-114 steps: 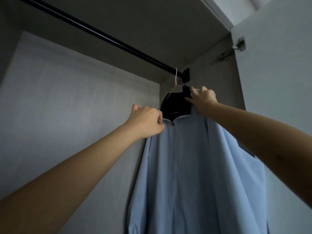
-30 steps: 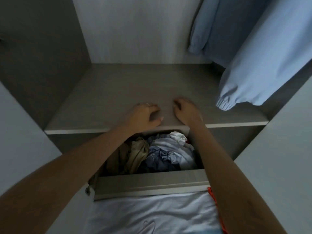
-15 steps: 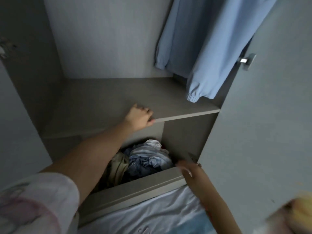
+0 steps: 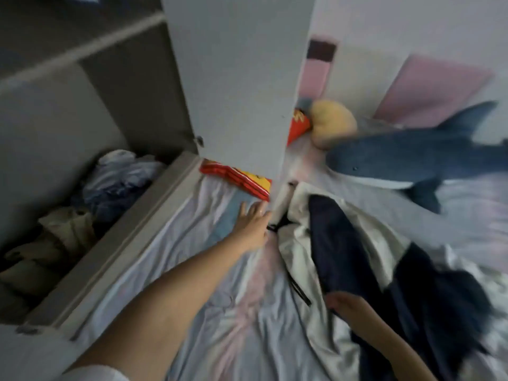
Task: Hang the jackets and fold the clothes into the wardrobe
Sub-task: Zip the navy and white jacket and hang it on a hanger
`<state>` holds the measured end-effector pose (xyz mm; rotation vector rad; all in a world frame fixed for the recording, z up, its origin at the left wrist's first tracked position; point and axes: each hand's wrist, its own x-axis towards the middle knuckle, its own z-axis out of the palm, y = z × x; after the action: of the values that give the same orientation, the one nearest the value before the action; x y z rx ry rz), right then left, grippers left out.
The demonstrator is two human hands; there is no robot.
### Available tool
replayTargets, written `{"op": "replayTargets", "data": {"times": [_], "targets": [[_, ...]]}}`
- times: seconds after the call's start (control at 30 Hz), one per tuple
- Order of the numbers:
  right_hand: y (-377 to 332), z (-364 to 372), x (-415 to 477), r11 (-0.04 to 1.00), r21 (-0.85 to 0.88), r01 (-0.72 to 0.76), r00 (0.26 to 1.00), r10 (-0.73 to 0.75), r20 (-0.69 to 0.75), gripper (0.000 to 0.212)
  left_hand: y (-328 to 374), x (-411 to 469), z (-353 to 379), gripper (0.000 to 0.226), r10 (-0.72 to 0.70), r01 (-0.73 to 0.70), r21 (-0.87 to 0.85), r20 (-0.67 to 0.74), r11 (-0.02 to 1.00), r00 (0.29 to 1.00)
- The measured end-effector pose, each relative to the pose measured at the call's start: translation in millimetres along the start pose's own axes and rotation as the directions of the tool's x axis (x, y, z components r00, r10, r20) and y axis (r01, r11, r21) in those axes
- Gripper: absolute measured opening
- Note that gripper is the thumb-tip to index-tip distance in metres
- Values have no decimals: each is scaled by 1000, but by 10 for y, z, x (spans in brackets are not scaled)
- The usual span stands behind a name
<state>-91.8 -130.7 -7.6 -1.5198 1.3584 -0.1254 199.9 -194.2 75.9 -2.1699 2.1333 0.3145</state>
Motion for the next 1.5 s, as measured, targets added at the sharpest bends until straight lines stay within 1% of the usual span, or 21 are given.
{"op": "replayTargets", "data": {"times": [0.03, 0.1, 0.17, 0.27, 0.37, 0.47, 0.5, 0.57, 0.6, 0.67, 0.73, 0.8, 0.87, 0.97, 1.03, 1.13, 1.23, 1.3, 1.37, 1.43, 1.5], "targets": [[331, -288, -269, 992, -37, -123, 991, 120, -63, 33, 448, -73, 420, 60, 116, -113, -31, 92, 993, 989], [716, -387, -685, 979, 26, -200, 976, 202, -79, 29, 1050, -311, 1084, 59, 206, -189, -91, 252, 978, 945], [1111, -341, -976, 951, 49, -305, 948, 308, -81, 32, 1327, -530, 1593, 62, 188, -127, -178, 384, 976, 904], [1902, -224, -1166, 903, 92, -419, 897, 427, -110, 37, 1714, -743, 2359, 77, 114, 28, -229, 585, 973, 803], [2423, -29, -1369, 827, 74, -558, 818, 563, -117, 18, 1934, -950, 2955, 107, 81, 151, -261, 703, 953, 706], [3012, 150, -1436, 767, 86, -635, 755, 641, -140, 44, 2203, -1114, 3604, 142, 46, 103, -145, 768, 984, 639], [3067, 166, -1412, 763, 110, -637, 749, 646, -150, 53, 2236, -1146, 3705, 149, 6, 78, -75, 758, 994, 653], [3262, 217, -1361, 742, 272, -613, 730, 663, -165, 62, 2319, -1218, 3914, 157, -70, 85, 16, 719, 996, 691], [3430, 247, -1275, 708, 418, -570, 717, 676, -167, 61, 2345, -1222, 4032, 159, -96, 99, 36, 705, 994, 703], [3513, 175, -1051, 624, 660, -420, 716, 674, -182, 38, 2373, -1174, 4106, 162, -97, 89, 48, 696, 995, 711], [3570, 194, -815, 517, 806, -289, 696, 691, -194, 17, 2358, -1195, 4160, 162, -96, 79, 57, 708, 995, 700], [3576, 231, -592, 376, 911, -167, 638, 746, -191, 20, 2343, -1199, 4187, 162, -93, 71, 61, 700, 996, 708], [3532, 368, -475, 252, 966, -64, 618, 770, -160, 17, 2356, -1228, 4158, 162, -95, 73, 61, 698, 995, 710], [3301, 570, -492, 172, 985, 16, 629, 764, -144, 6, 2380, -1236, 4128, 165, -94, 69, 64, 700, 996, 708], [3173, 653, -680, 235, 971, 32, 629, 751, -202, 13, 2396, -1265, 4033, 166, -105, 91, 57, 700, 994, 706], [3052, 788, -1116, 412, 911, -18, 600, 733, -320, 28, 2423, -1435, 3903, 162, -68, 97, -2, 701, 995, 710], [2807, 876, -1600, 524, 850, -58, 625, 682, -378, 35, 2539, -1792, 3708, 146, 24, 182, -237, 668, 954, 744], [2505, 870, -1847, 612, 789, -54, 664, 612, -430, 40, 2610, -2061, 3448, 142, 97, 123, -362, 532, 924, 841], [2084, 776, -2082, 700, 713, -39, 725, 511, -462, 50, 2696, -2233, 2983, 142, 212, -68, -437, 290, 897, 933], [1574, 565, -2375, 766, 642, 24, 790, 379, -482, 59, 2779, -2335, 2375, 141, 304, -246, -469, 52, 848, 951], [1166, 315, -2609, 803, 588, 102, 838, 248, -485, 62, 2925, -2353, 1844, 125, 356, -361, -487, -108, 795, 928]]}}
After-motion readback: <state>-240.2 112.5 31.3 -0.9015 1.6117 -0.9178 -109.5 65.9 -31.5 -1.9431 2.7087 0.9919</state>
